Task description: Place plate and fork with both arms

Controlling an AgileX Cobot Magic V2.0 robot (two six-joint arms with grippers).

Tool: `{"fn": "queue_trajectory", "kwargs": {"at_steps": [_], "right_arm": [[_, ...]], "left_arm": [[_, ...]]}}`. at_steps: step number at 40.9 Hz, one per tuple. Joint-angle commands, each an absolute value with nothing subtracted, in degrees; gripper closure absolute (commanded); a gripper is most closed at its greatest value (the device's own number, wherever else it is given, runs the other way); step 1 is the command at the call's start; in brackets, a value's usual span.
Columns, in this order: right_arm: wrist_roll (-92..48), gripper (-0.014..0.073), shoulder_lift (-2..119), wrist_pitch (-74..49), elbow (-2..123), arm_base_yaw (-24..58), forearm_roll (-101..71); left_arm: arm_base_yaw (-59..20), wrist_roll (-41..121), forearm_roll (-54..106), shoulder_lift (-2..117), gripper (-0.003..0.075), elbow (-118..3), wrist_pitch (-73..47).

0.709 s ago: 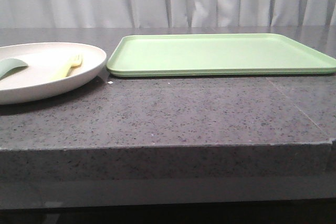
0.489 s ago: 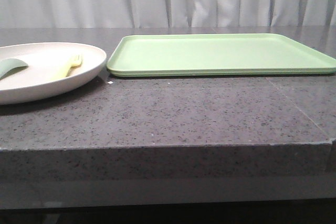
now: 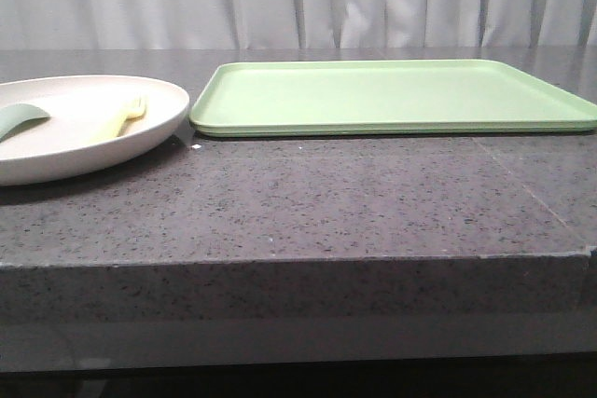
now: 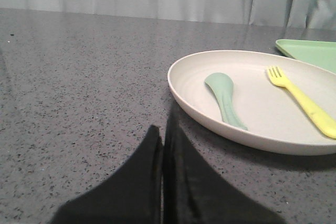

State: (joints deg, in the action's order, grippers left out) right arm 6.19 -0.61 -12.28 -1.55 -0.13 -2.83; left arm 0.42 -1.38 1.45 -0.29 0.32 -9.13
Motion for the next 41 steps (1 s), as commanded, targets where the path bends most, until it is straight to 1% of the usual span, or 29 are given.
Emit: {"fn": "queue_trajectory", "kwargs": {"at_steps": [1,16,22,34,41], "right_arm": [[5.65,0.0707,-1.69,-7.08,-1.37,-0.48,-2.76],[5.65,0.0707,-1.69,-6.42,-1.37,-0.47,-2.76],[5.65,0.0707,-1.69,-3.67,-1.18,-0.47,-2.88],[5.65,0.0707,-1.69,-3.88,1.26,-0.47,-2.88],[5.65,0.0707,-1.64,-8.62,5.87,-0.47,-2.88]], "left_arm": [[0.52,-1.85,1.87,-1.5,0.0738,0.44,-4.01],[0.52,-1.85,1.64,-1.5,0.0738,0.44,-3.4],[0.52,-1.85,1.64,-1.5,0.0738,0.44,1.3],[0.52,-1.85,1.64,-1.5,0.0738,0.44,7.56],[0.52,-1.85,1.76,-1.5,0.0738,0.05,16.31]]}}
